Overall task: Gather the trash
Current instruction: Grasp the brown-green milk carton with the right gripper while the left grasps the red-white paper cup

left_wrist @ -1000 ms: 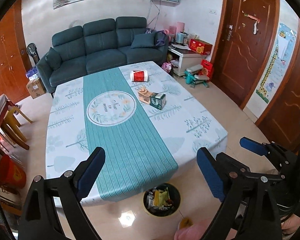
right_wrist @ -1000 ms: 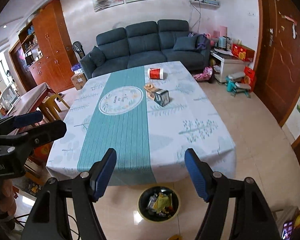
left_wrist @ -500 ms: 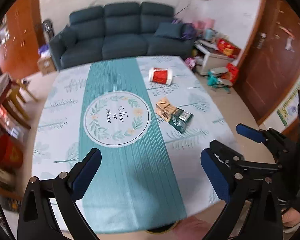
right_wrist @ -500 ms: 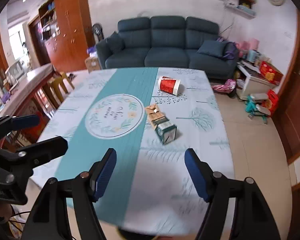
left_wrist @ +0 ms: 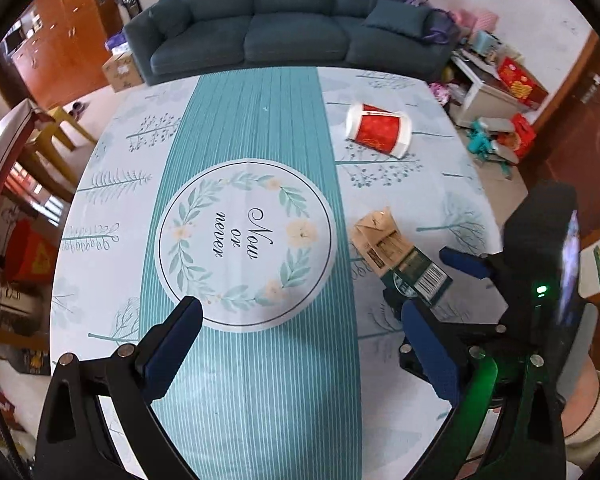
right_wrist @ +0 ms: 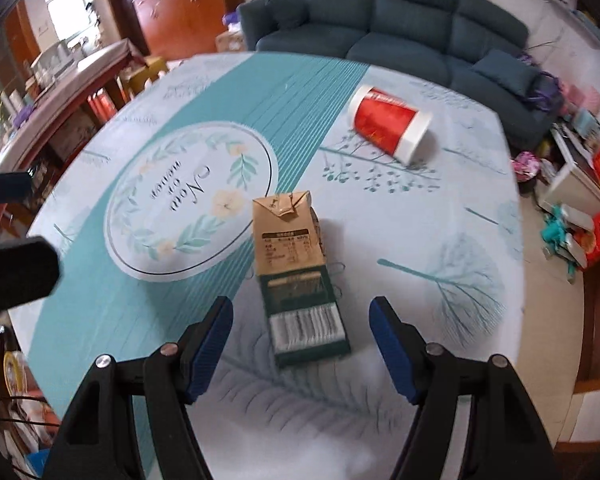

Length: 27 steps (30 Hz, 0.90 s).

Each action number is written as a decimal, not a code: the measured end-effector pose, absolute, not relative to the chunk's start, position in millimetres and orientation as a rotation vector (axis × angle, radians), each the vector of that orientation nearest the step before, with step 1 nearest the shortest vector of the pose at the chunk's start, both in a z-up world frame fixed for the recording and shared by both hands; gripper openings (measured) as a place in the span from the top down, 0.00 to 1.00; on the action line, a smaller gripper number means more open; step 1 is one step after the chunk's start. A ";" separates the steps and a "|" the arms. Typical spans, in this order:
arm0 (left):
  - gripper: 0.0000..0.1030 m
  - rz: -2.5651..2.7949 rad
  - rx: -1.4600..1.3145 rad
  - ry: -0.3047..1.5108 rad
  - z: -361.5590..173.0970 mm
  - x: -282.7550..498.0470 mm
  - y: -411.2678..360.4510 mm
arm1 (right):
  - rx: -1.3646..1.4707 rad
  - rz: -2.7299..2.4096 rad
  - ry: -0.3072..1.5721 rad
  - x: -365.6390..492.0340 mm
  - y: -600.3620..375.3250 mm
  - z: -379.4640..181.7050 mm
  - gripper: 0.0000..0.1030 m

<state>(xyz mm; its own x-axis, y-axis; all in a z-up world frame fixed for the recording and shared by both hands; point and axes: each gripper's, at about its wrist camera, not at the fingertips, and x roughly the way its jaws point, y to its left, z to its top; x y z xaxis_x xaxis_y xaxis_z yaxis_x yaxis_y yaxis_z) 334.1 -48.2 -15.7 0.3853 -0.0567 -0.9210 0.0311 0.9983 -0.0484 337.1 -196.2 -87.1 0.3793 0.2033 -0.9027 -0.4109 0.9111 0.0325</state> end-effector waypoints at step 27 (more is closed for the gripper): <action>0.04 0.089 -0.319 1.213 -46.7 540.3 -138.9 | 0.064 0.317 1.008 492.6 -336.9 -58.3 0.66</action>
